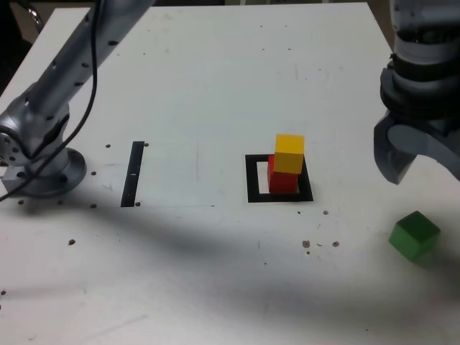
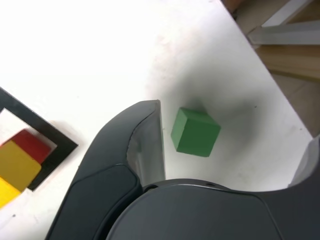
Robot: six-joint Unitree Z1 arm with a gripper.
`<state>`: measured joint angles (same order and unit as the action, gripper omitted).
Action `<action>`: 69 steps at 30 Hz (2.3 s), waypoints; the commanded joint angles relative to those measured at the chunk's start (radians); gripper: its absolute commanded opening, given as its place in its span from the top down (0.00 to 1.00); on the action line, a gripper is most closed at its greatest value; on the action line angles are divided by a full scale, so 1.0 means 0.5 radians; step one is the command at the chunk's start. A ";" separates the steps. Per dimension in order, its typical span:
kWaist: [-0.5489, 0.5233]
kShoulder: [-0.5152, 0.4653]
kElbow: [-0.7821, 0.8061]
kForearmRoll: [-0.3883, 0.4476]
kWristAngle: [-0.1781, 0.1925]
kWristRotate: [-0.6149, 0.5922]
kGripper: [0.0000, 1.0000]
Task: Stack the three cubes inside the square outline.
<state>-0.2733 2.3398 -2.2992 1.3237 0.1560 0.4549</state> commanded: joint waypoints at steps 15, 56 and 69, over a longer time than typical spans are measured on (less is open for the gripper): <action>-0.003 0.170 -0.084 0.066 -0.071 0.460 0.01; -0.082 0.474 -0.402 0.200 -0.201 0.471 0.67; -0.082 0.471 -0.402 0.204 -0.199 0.471 0.67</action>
<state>-0.3135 2.5741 -2.4981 1.4217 0.0549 0.6893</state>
